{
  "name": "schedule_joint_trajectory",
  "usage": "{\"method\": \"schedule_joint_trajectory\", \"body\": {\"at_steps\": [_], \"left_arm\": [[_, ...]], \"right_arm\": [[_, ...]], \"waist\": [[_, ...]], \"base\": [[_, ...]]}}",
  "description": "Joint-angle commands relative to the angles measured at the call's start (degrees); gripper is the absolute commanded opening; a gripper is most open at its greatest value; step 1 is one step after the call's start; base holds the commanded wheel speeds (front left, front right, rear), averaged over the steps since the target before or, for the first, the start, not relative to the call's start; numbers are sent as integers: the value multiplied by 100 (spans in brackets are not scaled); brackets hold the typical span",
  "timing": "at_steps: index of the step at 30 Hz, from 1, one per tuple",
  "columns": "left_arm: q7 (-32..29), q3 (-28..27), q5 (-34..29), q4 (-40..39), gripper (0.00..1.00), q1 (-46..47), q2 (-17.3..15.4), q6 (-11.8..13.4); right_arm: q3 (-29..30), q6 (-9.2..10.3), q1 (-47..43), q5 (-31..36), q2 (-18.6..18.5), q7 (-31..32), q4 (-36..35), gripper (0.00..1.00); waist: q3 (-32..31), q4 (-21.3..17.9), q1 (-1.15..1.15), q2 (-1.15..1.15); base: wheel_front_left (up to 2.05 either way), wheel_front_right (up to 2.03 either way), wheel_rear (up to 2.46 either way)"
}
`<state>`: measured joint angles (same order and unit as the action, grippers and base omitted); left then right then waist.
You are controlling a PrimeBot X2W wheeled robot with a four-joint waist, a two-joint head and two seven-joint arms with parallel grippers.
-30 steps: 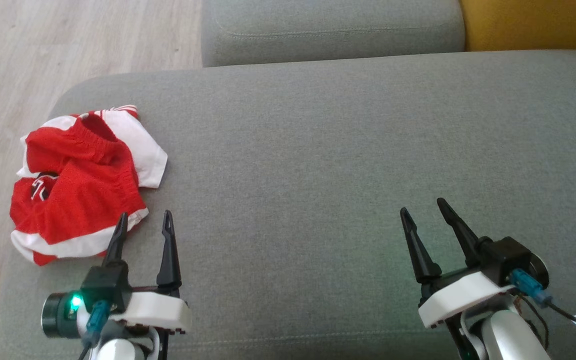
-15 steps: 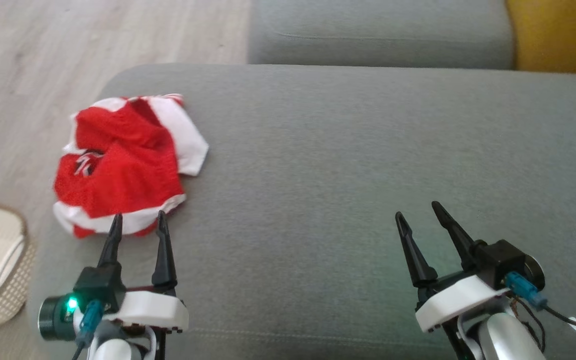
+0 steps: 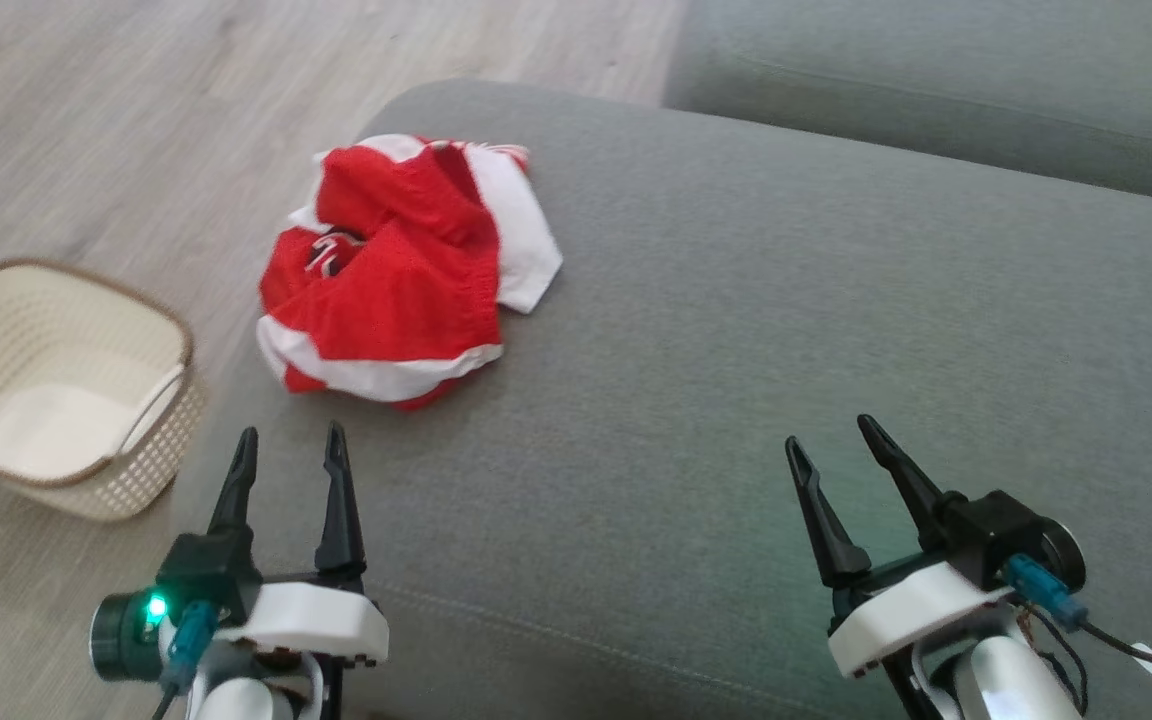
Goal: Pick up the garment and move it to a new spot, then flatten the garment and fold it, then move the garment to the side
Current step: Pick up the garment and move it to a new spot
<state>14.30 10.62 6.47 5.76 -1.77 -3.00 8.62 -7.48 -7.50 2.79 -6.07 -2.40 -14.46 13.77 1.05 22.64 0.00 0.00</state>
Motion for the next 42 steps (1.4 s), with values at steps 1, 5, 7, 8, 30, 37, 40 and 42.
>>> {"method": "schedule_joint_trajectory", "body": {"at_steps": [1,5,7,8,30,37,40,42], "left_arm": [[70,-132,30,-220,100,292,12,43],[70,-98,50,-235,100,344,12,71],[70,-108,79,-249,100,382,12,86],[70,-123,111,-264,100,410,12,99],[-246,-888,245,1604,100,3702,-856,-832],[-1317,-932,895,3019,100,5023,-1140,-1449],[-1676,-839,1113,3554,100,5418,-1210,-1548],[-1846,-756,1252,3881,100,5599,-1248,-1582]], "right_arm": [[-113,1,179,55,-48,-54,-181,100],[-68,1,157,113,-48,-54,-169,100],[-75,1,163,151,-48,-54,-158,100],[-80,1,172,167,-48,-54,-152,100],[-88,1,861,805,-48,-54,-176,100],[-57,1,1112,993,-48,-54,-214,100],[-52,1,1176,1068,-48,-54,-209,100],[-60,1,1205,1096,-48,-54,-212,100]], "waist": [[93,145,0,0],[177,272,0,0],[218,292,0,0],[242,294,0,0],[1581,-271,0,0],[2018,-389,0,0],[2114,-409,0,0],[2161,-429,0,0]], "base": [[0,0,0],[0,0,0],[0,0,0],[0,0,0],[0,0,0],[0,0,0],[0,0,0],[0,0,0]]}}
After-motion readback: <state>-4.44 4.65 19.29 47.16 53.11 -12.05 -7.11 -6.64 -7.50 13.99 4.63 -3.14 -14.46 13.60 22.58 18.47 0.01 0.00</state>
